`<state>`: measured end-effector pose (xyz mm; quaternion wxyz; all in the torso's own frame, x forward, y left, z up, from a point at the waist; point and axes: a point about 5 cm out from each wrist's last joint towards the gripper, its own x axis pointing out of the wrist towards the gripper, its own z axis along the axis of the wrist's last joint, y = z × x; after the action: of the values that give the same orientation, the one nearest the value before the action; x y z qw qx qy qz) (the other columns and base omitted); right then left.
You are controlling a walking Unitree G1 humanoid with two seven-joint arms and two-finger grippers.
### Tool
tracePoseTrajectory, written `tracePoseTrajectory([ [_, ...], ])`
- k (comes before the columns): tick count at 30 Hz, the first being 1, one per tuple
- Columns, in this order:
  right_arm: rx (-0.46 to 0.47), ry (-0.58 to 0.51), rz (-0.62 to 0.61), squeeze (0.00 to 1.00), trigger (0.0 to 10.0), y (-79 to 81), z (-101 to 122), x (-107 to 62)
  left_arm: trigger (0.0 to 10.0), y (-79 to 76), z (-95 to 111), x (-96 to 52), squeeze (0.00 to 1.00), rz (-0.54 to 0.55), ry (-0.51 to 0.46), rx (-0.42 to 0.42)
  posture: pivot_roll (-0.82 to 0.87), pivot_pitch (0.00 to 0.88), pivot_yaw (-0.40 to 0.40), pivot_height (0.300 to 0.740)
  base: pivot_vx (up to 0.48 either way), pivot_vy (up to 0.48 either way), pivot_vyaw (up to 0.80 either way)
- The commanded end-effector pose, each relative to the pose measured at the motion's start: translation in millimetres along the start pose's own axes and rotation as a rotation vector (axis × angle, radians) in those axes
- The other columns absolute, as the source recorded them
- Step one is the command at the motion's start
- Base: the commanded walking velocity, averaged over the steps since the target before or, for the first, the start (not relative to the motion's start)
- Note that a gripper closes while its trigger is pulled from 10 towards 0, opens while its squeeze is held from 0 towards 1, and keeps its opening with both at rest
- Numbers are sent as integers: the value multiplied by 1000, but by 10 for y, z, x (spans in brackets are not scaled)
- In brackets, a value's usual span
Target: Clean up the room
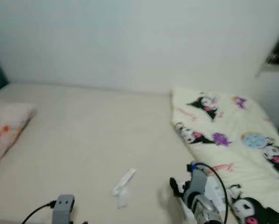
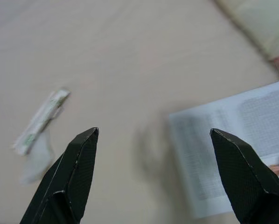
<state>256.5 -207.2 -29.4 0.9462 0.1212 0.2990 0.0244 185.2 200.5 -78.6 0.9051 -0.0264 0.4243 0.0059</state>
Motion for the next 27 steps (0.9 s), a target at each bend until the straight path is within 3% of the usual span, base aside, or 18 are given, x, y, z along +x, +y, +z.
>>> tracePoseTrajectory([
  [1, -8, 1, -8, 0, 10000, -35, -2, -14, 10000, -8, -40, -4, 0, 11, 20, -13, -59, 0, -58, 740, 0, 0, 0],
  [8, -11, 8, -8, 0, 10000, -32, -10, -13, 10000, -23, -70, -1, 0, 43, 46, 9, -58, 0, -60, 740, 0, 0, 0],
  [27, -15, 7, -13, 0, 10000, -33, 5, -7, 10000, -57, 40, 28, 0, 33, 11, 24, -60, 0, -60, 740, -382, 0, 0],
])
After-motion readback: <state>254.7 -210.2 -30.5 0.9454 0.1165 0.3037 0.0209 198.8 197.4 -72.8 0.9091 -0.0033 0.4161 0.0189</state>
